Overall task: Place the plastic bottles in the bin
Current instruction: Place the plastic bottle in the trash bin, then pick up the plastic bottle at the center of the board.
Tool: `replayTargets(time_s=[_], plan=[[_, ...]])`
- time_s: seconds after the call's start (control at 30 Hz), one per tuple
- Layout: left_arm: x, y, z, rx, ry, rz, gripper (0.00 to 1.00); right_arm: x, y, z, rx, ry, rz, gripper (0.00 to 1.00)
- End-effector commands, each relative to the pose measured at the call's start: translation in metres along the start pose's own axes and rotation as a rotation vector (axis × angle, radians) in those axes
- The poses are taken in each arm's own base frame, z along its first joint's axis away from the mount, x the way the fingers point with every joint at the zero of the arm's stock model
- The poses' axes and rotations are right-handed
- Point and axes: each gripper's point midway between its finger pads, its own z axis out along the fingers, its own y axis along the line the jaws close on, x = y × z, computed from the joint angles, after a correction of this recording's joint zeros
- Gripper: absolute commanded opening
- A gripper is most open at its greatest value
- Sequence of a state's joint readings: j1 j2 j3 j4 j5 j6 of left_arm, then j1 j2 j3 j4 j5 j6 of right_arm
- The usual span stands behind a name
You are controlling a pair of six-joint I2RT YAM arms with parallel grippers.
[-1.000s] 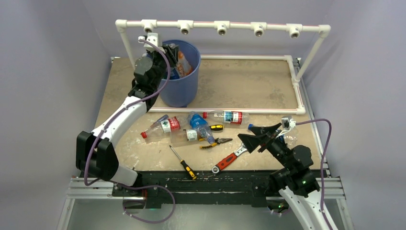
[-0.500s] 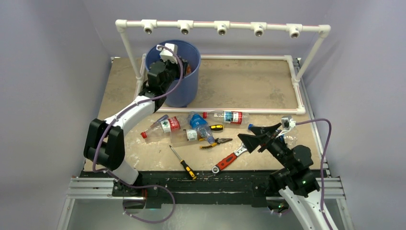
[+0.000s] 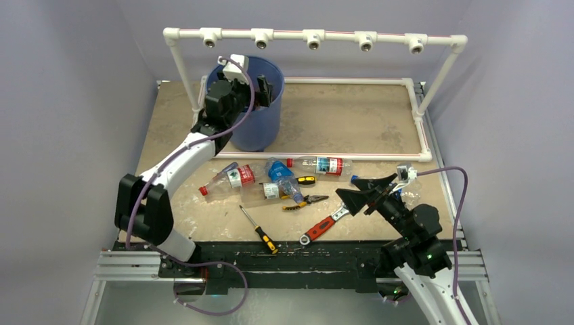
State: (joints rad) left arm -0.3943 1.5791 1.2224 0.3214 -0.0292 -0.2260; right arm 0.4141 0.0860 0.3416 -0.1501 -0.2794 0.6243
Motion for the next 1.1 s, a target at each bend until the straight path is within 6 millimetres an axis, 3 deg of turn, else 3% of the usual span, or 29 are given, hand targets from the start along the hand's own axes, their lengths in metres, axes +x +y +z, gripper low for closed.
replayTargets(time_s=[0.0,0.13,0.27,0.33,0.47,0.5,0.6,0.77,0.97,1.07], plan=[[-0.134,-0.017,-0.047,0.013,-0.297,-0.037,0.98,-0.007,0.007,0.001,-0.027,-0.018,-0.027,0.97],[-0.178,-0.016,-0.085,-0.015,-0.389,-0.086,0.99,-0.008,0.008,0.001,-0.029,-0.019,-0.027,0.97],[-0.180,-0.025,-0.126,0.024,-0.389,-0.158,0.99,-0.007,0.006,0.001,-0.022,-0.016,-0.020,0.97],[-0.160,-0.033,-0.145,0.064,-0.339,-0.174,0.99,-0.004,0.002,0.002,-0.005,-0.007,-0.009,0.96],[-0.099,-0.039,-0.173,0.087,-0.151,-0.151,0.99,0.010,-0.012,0.010,0.053,0.056,0.027,0.95],[-0.069,-0.036,-0.178,0.074,-0.052,-0.126,0.99,0.013,-0.017,0.012,0.078,0.071,0.036,0.95],[-0.032,-0.030,-0.194,0.069,0.081,-0.050,0.99,0.023,-0.037,0.020,0.170,0.117,0.070,0.95],[-0.001,-0.047,-0.216,0.205,0.102,-0.050,0.99,0.041,-0.068,0.034,0.300,0.182,0.109,0.94],[0.046,-0.061,-0.221,0.306,0.174,-0.131,0.99,0.064,-0.047,0.056,0.145,0.313,0.120,0.90],[0.046,-0.060,-0.223,0.302,0.179,-0.143,0.99,0.076,-0.044,0.065,0.135,0.372,0.083,0.89]])
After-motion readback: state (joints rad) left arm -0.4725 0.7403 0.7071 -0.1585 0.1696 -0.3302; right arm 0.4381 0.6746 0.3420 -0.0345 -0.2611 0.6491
